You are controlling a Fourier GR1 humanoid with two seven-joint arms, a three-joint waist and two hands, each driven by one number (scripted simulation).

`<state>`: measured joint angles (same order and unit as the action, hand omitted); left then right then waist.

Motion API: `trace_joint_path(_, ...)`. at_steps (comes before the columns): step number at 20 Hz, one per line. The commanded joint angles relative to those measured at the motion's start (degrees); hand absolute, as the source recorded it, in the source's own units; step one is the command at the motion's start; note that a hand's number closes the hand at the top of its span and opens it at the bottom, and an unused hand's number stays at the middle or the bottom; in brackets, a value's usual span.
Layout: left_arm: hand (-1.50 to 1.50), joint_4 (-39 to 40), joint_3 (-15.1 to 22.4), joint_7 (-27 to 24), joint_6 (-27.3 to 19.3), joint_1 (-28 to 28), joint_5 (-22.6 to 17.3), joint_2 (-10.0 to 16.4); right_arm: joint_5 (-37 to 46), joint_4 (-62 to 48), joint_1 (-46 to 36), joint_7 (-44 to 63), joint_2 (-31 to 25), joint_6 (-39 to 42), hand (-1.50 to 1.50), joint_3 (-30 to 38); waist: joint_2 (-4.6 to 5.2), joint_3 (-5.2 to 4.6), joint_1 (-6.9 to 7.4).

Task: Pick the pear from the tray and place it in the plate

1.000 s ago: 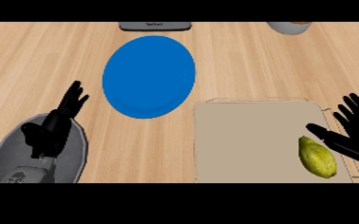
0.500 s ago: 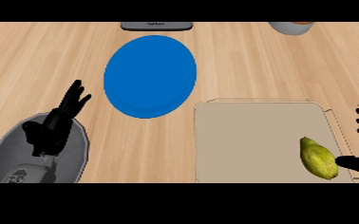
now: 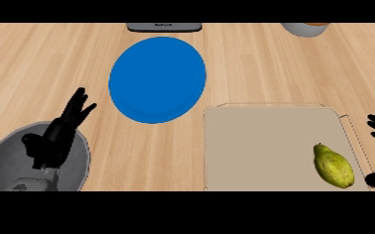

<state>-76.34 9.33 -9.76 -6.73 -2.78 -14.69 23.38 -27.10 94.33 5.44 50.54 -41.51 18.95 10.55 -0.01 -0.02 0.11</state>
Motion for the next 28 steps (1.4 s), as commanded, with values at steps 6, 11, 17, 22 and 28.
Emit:
trace_joint_path(6,0.0,0.0,0.3,0.2,-0.9,-1.5,3.8,-4.4,4.7,-4.7,-4.3,3.9,1.8,6.3,-1.5,-5.5,0.06,0.02,0.19)
trace_joint_path(11,0.0,-2.0,-3.0,3.3,1.7,-0.3,4.4,-3.4,7.2,-6.5,-3.8,2.4,5.7,7.9,-1.5,-4.4,-0.01,0.02,-0.01)
trace_joint_path(17,0.0,1.4,-5.1,2.1,2.7,-2.8,6.2,-5.4,14.3,-11.3,-5.5,-1.1,9.0,8.9,-1.5,-6.6,0.04,0.03,0.03)
trace_joint_path(22,0.0,1.2,-5.0,0.4,2.0,-1.3,7.8,-6.5,19.2,-13.7,-2.1,-6.0,10.4,9.2,-1.5,-7.4,0.04,0.04,-0.04)
trace_joint_path(28,0.0,0.7,-6.6,-1.0,5.0,1.0,6.1,-4.9,15.0,-14.0,-2.3,-8.8,10.4,14.4,1.5,-6.3,0.05,0.03,0.1)
